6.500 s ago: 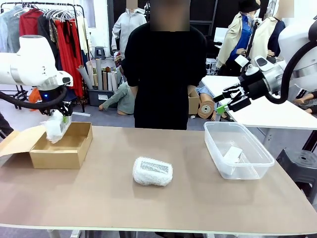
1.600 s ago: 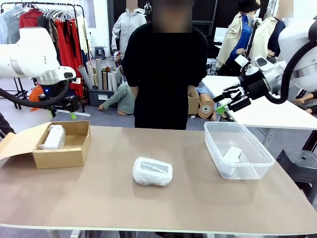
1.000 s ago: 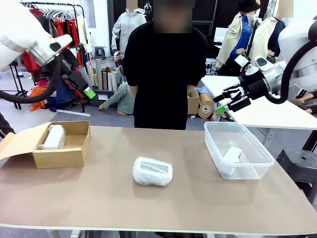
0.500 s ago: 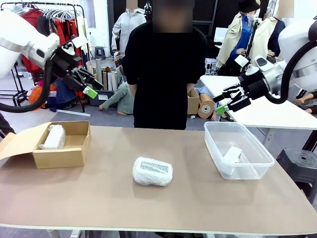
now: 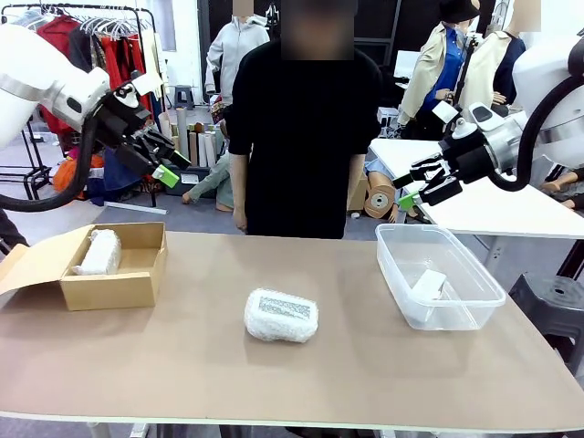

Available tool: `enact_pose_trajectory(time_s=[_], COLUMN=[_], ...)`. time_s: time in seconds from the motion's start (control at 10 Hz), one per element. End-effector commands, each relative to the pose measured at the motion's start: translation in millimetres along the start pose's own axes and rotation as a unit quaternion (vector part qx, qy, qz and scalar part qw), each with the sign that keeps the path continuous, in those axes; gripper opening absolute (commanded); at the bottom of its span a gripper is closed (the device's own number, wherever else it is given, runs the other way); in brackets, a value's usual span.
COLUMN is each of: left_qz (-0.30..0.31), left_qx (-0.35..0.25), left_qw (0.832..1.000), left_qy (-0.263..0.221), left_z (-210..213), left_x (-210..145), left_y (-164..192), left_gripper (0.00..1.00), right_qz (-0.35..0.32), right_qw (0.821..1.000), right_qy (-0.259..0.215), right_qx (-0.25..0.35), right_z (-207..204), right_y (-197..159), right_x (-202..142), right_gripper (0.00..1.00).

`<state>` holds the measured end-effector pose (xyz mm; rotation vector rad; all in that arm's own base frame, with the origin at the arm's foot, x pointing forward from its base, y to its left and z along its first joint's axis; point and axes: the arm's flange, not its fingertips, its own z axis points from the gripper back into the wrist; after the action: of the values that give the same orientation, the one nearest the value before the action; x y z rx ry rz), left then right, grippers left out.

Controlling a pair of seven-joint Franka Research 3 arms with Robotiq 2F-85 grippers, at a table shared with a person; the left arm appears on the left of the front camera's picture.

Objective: Separate and place wrapped and unwrapped clocks.
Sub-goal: Pick up the Digital clock indicated by the person.

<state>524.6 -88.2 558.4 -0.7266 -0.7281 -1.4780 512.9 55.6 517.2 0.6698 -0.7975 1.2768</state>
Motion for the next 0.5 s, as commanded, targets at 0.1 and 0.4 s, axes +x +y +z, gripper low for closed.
enact_pose_trajectory(time_s=[0.1,0.4], left_qz=[-0.03,-0.039], left_qx=[0.042,0.071], left_qw=[0.998,0.994], left_qy=[-0.04,-0.076], left_z=[-14,-16], left_x=[-14,-15], left_y=[14,23], left_gripper=[1.0,1.0], right_qz=[-0.002,-0.002], right_qw=[1.0,1.0], right_qy=[-0.002,-0.002], right_qx=[-0.008,-0.008], right_z=[-2,-2], right_y=[0,0], right_x=[2,2], right_gripper=[1.0,1.0])
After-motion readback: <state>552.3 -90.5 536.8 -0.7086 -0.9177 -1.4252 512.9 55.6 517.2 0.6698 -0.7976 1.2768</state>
